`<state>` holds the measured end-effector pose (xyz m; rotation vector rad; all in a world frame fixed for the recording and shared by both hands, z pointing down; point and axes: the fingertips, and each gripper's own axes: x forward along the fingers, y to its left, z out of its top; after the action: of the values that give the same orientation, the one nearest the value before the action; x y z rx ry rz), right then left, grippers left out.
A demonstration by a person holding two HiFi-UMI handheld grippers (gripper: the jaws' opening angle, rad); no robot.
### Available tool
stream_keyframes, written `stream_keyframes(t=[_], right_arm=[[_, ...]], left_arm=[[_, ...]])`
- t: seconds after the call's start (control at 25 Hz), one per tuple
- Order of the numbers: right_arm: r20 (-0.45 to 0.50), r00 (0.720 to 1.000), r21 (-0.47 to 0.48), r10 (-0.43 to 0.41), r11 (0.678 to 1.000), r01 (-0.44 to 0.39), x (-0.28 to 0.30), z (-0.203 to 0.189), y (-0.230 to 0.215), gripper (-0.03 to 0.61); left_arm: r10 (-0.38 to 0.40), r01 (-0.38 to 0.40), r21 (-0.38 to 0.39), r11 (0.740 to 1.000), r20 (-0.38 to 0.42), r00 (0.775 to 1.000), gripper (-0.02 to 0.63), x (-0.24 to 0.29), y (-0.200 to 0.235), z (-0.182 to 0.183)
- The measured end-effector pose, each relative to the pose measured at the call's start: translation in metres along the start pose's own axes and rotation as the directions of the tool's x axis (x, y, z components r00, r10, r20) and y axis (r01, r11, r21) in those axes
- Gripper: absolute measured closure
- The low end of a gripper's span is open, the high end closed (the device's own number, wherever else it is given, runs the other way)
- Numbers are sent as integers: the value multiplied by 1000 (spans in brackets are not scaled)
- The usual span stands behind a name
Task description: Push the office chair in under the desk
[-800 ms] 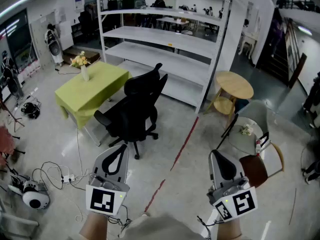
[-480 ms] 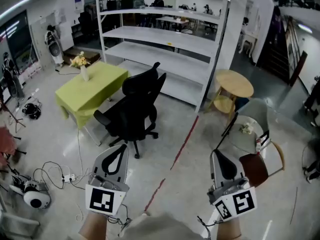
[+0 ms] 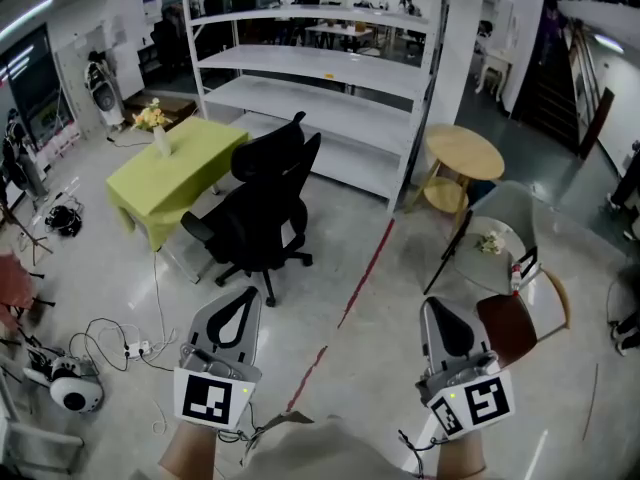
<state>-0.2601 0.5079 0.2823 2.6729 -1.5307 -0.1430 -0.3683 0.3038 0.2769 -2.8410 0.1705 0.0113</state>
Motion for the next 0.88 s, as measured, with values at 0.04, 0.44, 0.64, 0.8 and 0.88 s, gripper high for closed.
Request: stream_keyframes(t=[0.04, 0.44, 0.64, 0.8, 0.88], right_arm=[[-1, 1000, -1, 3, 1000, -3, -2, -2, -2, 572], [0, 1000, -6, 3, 1000, -3, -11, -15, -19, 572], [-13, 1000, -11, 2, 1000, -3, 5, -27, -31, 572], [-25, 1000, -16, 5, 1000, -6, 30, -37, -45, 572], [-32, 999, -19, 6, 1000, -7, 45, -42, -54, 572]], left_arm=[[0, 0, 1, 1000, 1, 1000, 607, 1, -4, 1], [-8, 8, 10, 1000, 2, 1000, 607, 10, -27, -1], [-9, 9, 4, 1000, 1, 1000, 607, 31, -27, -13], [-2, 2, -4, 1000, -3, 1000, 607, 58, -17, -25], [2, -2, -4, 1000, -3, 1000, 607, 74, -11, -29]])
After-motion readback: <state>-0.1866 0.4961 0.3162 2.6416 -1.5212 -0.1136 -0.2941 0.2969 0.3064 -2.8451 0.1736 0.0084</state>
